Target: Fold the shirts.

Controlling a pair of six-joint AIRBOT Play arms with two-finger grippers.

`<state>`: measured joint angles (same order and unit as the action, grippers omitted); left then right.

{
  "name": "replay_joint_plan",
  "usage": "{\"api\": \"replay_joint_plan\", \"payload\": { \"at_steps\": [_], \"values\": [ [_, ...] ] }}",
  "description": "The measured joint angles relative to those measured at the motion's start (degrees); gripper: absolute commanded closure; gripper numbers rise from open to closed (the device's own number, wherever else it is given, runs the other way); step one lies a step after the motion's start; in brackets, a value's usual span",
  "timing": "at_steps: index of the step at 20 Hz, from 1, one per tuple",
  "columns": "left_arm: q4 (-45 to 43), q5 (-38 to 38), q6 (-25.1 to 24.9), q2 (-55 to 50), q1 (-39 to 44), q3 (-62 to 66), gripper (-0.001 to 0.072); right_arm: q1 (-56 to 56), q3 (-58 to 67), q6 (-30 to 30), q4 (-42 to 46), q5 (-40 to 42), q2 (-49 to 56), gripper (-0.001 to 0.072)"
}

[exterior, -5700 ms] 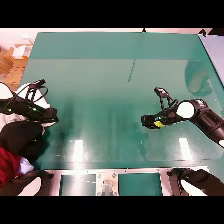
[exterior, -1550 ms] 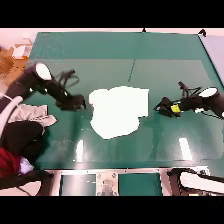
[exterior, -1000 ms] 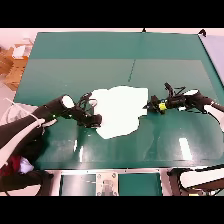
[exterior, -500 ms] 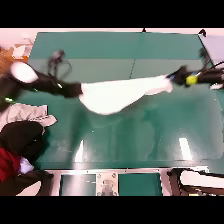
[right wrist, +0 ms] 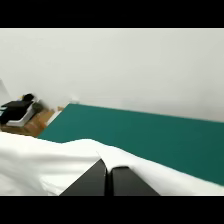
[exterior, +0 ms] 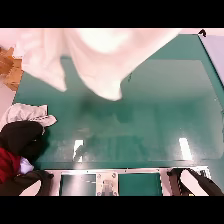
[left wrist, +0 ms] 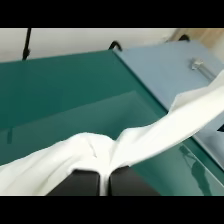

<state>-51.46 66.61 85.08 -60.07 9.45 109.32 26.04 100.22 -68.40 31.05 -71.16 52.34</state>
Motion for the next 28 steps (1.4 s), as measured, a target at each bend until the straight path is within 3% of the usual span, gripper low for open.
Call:
{"api": "replay_joint_plan", "payload": {
  "at_steps": [3, 7, 11, 14, 15, 16, 17, 21, 25, 28],
  "values": [
    [1.53, 3.87, -0.39, -0.35, -0.02, 2.51, 0.0678, 0.09, 0.79, 0.04, 3.52, 1.16, -4.74, 0.0697],
    [0.87, 6.12, -1.6, -2.97, -0.02, -4.98, 0.0678, -1.09, -8.22, 0.5, 6.21, 1.66, -6.62, 0.0697],
    [1.66, -1.03, -6.56, -11.63, 0.11, -17.25, 0.0678, -5.88, -29.62, 3.58, 7.1, 5.35, -6.43, 0.0697],
    [7.5, -7.21, -13.57, -22.91, 0.11, -22.12, 0.0676, -9.66, -48.11, 4.94, 7.37, 13.81, -3.82, 0.0697],
    [10.82, -9.25, -16.48, -26.91, 0.11, -22.97, 0.0496, -10.47, -52.85, 5.2, 7.37, 16.76, -2.34, 0.0698],
    [14.27, -11.23, -19.21, -30.45, 0.13, -23.63, 0.0134, -11.1, -57.02, 5.42, 7.43, 19.58, -0.35, 0.0697],
    [17.09, -13.05, -21.4, -33.09, 0.13, -24.02, 0.0031, -11.54, -59.87, 5.6, 7.39, 21.64, 1.75, 0.0697],
    [20.96, -14.27, -24.68, -37.73, -1.27, -23.5, 0.003, -12.44, -64.76, 6.95, 7.26, 26.03, 10.03, 0.0697],
    [12.48, -1.14, -14.99, -35.82, -6.01, -19.91, 0.003, -12.33, -64.43, 7.93, 7.37, 27.41, 13.49, 0.0697],
    [4.63, 9.2, -6.38, -30.58, -8.41, -24.26, 0.003, -11.72, -63.14, 8.59, 7.5, 27.89, 14.29, 0.0696]
  ]
}}
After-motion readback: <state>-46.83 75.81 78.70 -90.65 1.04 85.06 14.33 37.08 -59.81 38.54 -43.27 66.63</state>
